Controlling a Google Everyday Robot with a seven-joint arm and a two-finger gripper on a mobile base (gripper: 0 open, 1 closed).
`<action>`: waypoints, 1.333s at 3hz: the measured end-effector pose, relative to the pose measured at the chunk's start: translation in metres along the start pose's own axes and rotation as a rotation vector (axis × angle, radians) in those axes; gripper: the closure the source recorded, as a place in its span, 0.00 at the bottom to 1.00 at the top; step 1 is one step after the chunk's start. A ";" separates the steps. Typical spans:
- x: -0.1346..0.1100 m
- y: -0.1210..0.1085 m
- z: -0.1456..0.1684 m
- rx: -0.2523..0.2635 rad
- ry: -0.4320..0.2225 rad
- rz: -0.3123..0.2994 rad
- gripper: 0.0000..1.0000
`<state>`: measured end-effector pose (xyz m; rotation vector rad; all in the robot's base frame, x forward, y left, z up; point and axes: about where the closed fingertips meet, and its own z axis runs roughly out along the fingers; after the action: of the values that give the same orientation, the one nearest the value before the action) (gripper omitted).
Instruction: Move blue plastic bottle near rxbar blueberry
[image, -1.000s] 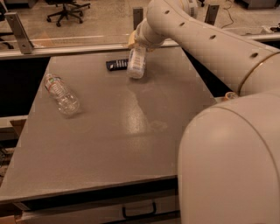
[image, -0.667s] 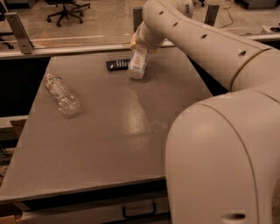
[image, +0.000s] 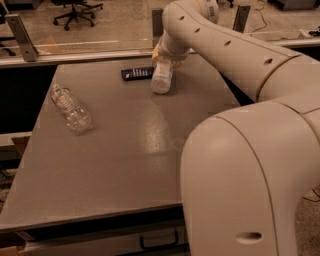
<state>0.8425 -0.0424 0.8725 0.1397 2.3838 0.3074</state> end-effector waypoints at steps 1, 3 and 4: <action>0.005 -0.005 0.004 0.014 0.016 0.010 0.12; 0.013 -0.012 0.002 0.013 0.031 0.035 0.00; 0.005 -0.018 -0.032 -0.077 -0.017 0.054 0.00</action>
Offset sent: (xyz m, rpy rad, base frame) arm -0.0082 -0.0123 -0.0133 0.0054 0.0425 -0.0360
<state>0.8168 -0.0646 0.8876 0.1701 2.3506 0.4214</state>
